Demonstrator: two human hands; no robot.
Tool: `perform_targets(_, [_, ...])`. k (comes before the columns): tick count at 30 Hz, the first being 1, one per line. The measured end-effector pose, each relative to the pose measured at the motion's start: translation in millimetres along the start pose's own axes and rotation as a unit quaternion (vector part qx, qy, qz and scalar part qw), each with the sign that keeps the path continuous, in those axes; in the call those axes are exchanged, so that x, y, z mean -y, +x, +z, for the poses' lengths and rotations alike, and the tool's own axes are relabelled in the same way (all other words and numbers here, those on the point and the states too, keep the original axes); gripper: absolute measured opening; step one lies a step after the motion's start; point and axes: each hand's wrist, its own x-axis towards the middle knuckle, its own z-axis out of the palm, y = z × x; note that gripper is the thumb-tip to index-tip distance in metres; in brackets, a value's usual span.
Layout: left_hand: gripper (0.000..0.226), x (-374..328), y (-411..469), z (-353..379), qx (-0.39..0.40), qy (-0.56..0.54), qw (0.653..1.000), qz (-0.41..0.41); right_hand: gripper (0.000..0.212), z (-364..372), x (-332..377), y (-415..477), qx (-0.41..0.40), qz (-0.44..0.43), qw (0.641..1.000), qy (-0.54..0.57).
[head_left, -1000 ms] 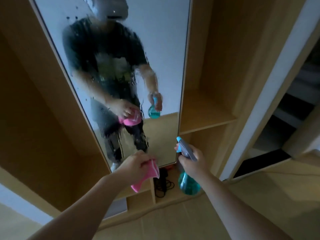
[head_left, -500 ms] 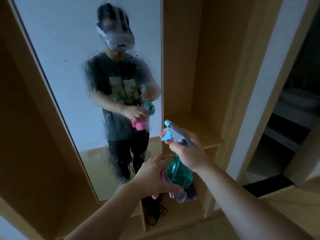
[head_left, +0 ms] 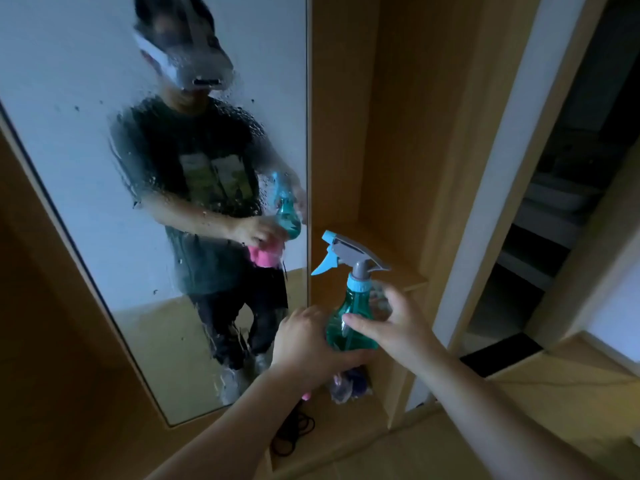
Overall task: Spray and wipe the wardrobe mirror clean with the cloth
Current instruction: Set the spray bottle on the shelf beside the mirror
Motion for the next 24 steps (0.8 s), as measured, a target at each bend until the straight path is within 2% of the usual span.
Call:
perform_targets(4, [0.072, -14.6, 12.8, 16.4, -0.002, 0.019, 1.0, 0.008, 0.047, -7.1, -19.6, 3.7, -0.053, 0.019, 0.998, -0.022])
perform_targets(8, [0.068, -30.0, 38.2, 39.5, -0.001, 0.021, 1.0, -0.001, 0.025, -20.1, -37.5, 26.5, -0.057, -0.004, 0.998, -0.041])
perform_targets(12, [0.073, -40.6, 76.1, 70.1, 0.035, 0.034, 0.998, -0.034, 0.023, -43.9, -62.6, 64.9, -0.054, -0.02, 0.998, -0.03])
perform_targets(16, [0.085, -50.0, 113.6, 98.5, 0.101, 0.011, 0.993, -0.059, 0.02, -77.9, -93.0, 112.2, -0.013, -0.031, 0.999, -0.016])
perform_targets(19, [0.061, -52.3, 135.1, 114.6, 0.12, -0.04, 0.984, -0.123, 0.018, -104.3, -123.3, 156.6, 0.007, -0.035, 0.999, -0.011])
perform_targets(21, [0.044, -53.7, 142.2, 124.3, 0.093, -0.083, 0.979, -0.159, 0.017, -115.4, -145.9, 188.6, 0.021, -0.034, 0.999, -0.006])
perform_targets(24, [0.035, -55.5, 147.8, 135.3, 0.049, -0.101, 0.978, -0.177, 0.018, -114.8, -178.4, 234.8, 0.061, -0.008, 0.998, -0.019])
